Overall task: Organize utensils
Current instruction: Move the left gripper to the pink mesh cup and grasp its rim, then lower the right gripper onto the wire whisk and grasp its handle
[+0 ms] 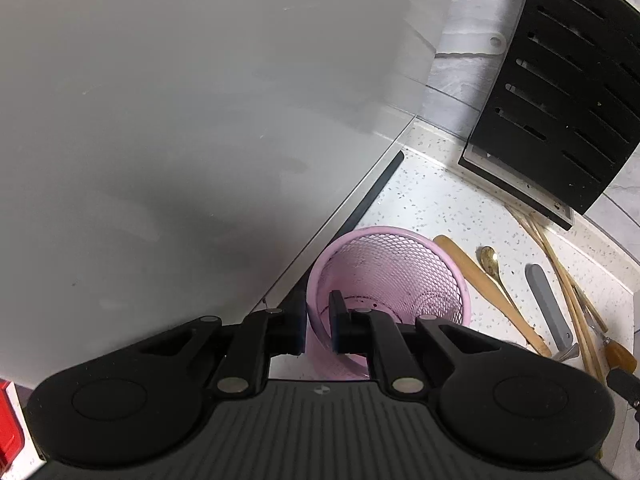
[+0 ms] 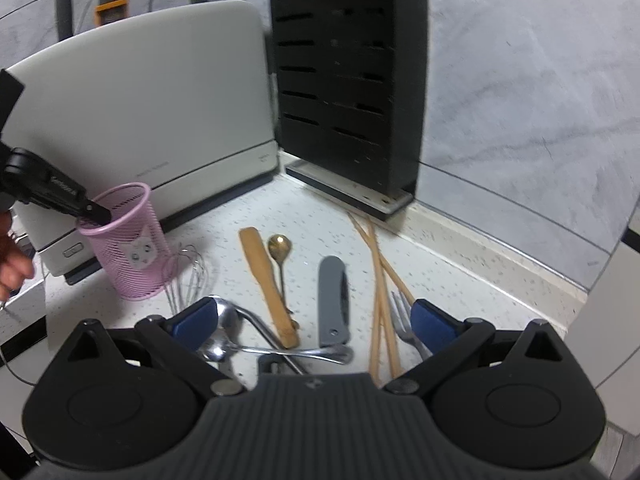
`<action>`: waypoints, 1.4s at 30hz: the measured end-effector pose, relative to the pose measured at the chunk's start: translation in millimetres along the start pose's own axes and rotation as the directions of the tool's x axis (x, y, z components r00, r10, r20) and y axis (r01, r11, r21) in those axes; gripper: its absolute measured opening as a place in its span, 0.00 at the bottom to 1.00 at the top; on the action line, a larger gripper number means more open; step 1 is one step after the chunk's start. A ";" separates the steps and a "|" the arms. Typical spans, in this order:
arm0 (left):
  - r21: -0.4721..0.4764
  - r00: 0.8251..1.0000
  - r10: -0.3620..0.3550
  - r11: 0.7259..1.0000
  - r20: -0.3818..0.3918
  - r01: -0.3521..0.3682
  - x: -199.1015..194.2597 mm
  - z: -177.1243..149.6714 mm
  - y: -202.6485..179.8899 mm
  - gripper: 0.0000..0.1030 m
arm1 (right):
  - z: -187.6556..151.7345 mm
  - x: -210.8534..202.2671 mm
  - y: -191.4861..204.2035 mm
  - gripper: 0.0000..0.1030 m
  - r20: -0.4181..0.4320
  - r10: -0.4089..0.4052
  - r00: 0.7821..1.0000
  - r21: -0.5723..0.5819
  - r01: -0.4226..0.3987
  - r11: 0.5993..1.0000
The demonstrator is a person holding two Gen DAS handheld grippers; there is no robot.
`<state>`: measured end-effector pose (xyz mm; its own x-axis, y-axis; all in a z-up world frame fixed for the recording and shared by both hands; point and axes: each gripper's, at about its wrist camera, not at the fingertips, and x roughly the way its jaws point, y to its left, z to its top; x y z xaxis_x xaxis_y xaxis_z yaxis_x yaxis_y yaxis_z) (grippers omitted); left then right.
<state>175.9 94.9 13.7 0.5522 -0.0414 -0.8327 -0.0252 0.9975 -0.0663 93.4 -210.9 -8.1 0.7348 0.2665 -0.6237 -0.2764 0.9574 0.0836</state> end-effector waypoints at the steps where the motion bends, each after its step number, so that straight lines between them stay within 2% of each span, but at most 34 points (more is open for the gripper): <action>1: 0.005 1.000 -0.005 1.000 -0.007 0.005 0.0 0.7 0.4 0.12 | -0.3 0.2 -1.8 0.97 -0.003 -0.004 1.000 0.008 0.004 1.000; 7: -0.020 0.996 -0.013 1.000 -0.085 0.011 4.8 1.8 8.0 0.12 | 1.5 0.2 -2.3 0.97 0.000 -0.020 1.000 0.022 0.020 1.000; 15: 0.055 0.996 -0.039 0.998 -0.085 0.044 -12.1 -10.0 1.5 0.09 | 9.9 9.5 4.8 0.97 -0.003 -0.004 1.000 0.035 0.004 0.999; 25: 0.042 0.989 -0.078 0.996 -0.129 0.084 -15.7 -15.3 11.4 0.07 | 24.1 38.4 43.7 0.96 -0.012 0.071 0.997 -0.005 -0.071 0.997; 29: 0.047 0.986 -0.091 0.994 -0.139 0.099 -18.1 -20.1 14.2 0.07 | 27.7 57.4 63.8 0.74 -0.038 0.077 0.996 -0.058 -0.080 0.995; 36: 0.074 0.987 -0.099 0.991 -0.125 0.109 -20.4 -25.3 16.5 0.07 | 27.2 85.6 97.2 0.67 -0.098 0.119 0.988 -0.160 -0.134 0.978; 40: 0.070 0.984 -0.117 0.989 -0.133 0.127 -20.4 -27.6 20.0 0.09 | 23.3 94.7 120.6 0.63 -0.118 0.103 0.988 -0.259 -0.131 0.957; 42: 0.071 0.984 -0.117 0.989 -0.131 0.127 -20.8 -28.4 21.0 0.09 | 21.3 98.7 127.2 0.56 -0.125 0.089 0.988 -0.294 -0.122 0.948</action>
<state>140.2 115.1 14.1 0.4370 -0.1651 -0.8842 0.1045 0.9857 -0.1324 144.0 -60.5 -42.4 0.6241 0.3346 -0.7061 -0.5341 0.8422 -0.0729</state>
